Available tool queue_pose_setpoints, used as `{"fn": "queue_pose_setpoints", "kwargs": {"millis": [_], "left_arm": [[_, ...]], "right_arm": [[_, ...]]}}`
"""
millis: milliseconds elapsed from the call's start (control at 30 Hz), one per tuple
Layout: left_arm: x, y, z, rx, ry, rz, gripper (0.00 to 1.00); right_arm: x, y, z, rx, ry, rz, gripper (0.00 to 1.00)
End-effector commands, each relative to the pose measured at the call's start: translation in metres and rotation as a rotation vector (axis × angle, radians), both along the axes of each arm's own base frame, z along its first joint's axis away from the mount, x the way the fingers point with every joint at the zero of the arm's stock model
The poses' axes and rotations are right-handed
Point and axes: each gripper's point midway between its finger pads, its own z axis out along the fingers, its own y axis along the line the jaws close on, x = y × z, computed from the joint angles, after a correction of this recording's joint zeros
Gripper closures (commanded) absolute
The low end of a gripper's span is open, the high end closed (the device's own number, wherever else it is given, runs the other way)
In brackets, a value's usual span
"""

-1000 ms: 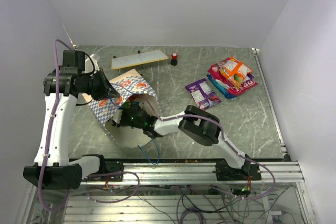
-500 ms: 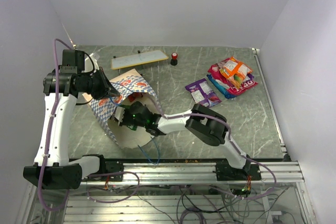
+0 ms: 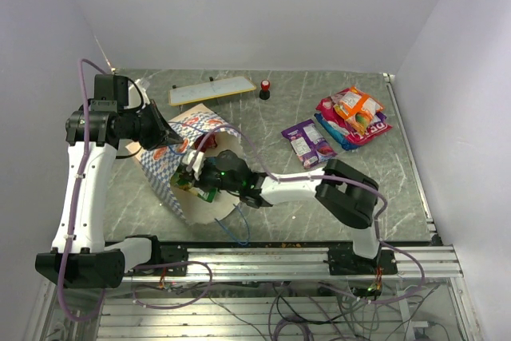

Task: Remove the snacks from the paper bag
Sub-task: Take out the snack from the paper bag.

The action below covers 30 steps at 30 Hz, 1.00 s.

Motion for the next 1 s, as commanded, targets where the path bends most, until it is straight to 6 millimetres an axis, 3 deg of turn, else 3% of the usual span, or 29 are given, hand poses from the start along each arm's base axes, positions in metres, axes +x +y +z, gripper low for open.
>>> {"fn": "queue_pose_setpoints", "kwargs": {"millis": [0, 233, 467, 867, 967], "left_arm": [[0.009, -0.004, 0.018, -0.032, -0.077, 0.02, 0.93], [0.016, -0.008, 0.026, -0.076, -0.106, 0.036, 0.93], [0.028, -0.01, 0.03, -0.102, -0.129, 0.056, 0.93], [0.032, -0.012, 0.007, -0.118, -0.097, 0.069, 0.93], [0.034, -0.013, 0.004, -0.121, -0.09, 0.063, 0.93]], "right_arm": [[-0.008, -0.007, 0.046, 0.134, 0.03, 0.004, 1.0], [-0.028, -0.021, 0.063, 0.177, 0.089, 0.049, 1.0], [-0.051, -0.046, 0.058, 0.134, 0.134, 0.089, 1.0], [-0.085, -0.138, 0.068, 0.02, 0.062, 0.095, 1.0], [-0.098, -0.162, 0.088, 0.027, 0.008, 0.126, 1.0]]}}
